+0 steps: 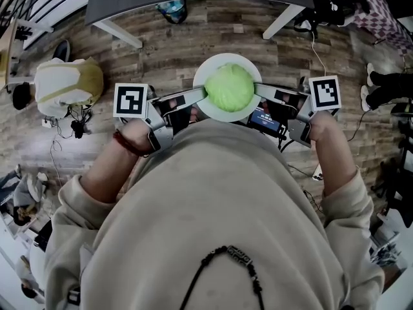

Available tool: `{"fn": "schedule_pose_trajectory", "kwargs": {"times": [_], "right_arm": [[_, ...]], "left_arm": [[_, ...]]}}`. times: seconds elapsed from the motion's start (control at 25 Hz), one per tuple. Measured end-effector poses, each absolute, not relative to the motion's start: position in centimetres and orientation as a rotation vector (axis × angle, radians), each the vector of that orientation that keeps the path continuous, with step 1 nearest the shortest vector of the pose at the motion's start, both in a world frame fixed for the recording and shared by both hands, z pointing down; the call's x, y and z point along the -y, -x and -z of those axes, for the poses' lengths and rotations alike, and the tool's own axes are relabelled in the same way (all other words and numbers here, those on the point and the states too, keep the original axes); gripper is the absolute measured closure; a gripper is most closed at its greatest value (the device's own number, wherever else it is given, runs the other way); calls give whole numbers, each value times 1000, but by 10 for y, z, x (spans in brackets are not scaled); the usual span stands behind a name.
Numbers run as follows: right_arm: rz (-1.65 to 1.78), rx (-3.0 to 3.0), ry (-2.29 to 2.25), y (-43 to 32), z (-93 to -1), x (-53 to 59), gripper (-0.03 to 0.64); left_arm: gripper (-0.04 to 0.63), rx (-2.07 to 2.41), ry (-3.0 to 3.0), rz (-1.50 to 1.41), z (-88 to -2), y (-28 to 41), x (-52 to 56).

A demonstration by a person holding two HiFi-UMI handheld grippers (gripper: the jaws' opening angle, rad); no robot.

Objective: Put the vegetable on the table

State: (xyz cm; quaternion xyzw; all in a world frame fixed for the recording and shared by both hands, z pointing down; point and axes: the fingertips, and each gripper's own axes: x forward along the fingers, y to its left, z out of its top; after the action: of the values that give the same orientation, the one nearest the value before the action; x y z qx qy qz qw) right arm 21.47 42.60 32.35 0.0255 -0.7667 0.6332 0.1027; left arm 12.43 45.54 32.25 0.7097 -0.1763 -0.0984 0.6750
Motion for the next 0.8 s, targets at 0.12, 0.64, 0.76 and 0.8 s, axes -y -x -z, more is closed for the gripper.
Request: {"fn": "schedule_pose_trajectory", "kwargs": {"times": [0.12,0.64,0.76,0.8], "right_arm": [[-1839,2280,-76,-225,-323,-419,591],[-1857,2272,-92,-256,-322,-399,592],[-1864,2271,-105,-255,-324,-390,592],[-1862,2272,-107,-253,-325,-387,592]], "left_arm": [[561,391,-1584,240,-323,-135,-451],[561,408,-1612,197,-323,-164,-427],[561,396,-1606,197,-323,-163,-417],[561,390,-1599,197,-324,-162,-415]]}}
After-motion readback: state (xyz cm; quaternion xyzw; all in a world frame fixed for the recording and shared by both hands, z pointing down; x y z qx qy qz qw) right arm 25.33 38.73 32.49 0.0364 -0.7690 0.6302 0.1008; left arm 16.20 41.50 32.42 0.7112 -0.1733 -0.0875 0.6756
